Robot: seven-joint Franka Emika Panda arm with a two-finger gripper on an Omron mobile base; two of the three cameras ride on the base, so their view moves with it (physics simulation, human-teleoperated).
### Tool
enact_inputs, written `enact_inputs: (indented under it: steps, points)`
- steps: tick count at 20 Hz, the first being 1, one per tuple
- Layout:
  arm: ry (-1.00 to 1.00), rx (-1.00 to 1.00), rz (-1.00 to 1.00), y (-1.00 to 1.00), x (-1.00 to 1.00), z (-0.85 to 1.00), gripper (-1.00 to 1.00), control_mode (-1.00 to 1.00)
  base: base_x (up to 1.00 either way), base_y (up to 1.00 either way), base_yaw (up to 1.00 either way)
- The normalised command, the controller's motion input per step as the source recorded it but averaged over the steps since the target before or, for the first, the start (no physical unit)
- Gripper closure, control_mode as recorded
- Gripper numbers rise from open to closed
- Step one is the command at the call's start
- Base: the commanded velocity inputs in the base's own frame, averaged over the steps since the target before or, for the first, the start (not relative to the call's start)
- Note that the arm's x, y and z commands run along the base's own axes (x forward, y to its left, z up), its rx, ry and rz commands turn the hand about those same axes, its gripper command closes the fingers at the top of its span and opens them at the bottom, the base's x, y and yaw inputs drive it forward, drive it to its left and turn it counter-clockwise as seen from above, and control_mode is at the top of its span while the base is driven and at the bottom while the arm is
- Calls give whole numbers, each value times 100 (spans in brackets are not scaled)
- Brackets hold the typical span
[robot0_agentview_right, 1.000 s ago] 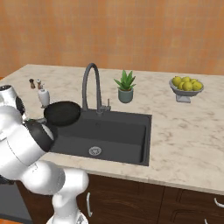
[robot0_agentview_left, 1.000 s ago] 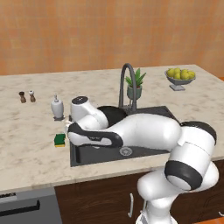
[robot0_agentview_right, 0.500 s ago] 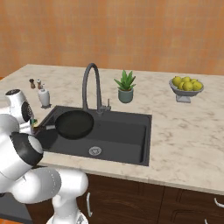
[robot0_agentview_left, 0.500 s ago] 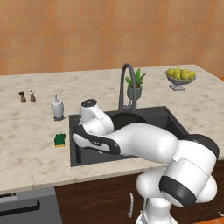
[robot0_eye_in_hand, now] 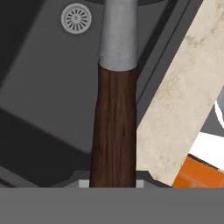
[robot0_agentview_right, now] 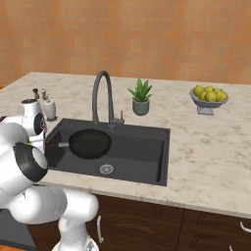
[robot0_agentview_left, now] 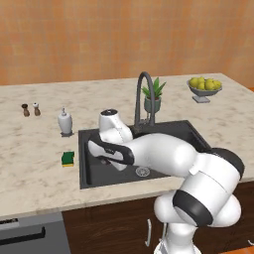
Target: Pick the pan and sponge and place them into the sink. Then turn on the water.
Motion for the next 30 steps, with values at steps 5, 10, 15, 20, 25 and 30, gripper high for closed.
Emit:
enact_inputs:
  steps: [5, 10, 15, 20, 25, 30]
  points:
    - [0, 0, 0, -7, 33, -33, 100, -100, 0, 0, 0]
    - [0, 0, 0, 0, 40, -29, 100, -100, 0, 0, 0]
    - [0, 0, 0, 0, 38, -40, 100, -100, 0, 0, 0]
    - [0, 1, 0, -10, 6, -45, 100, -100, 0, 0, 0]
    - [0, 0, 0, 0, 14, -48, 100, -100, 0, 0, 0]
    - [0, 0, -1, 0, 15, -39, 100, -100, 0, 0, 0]
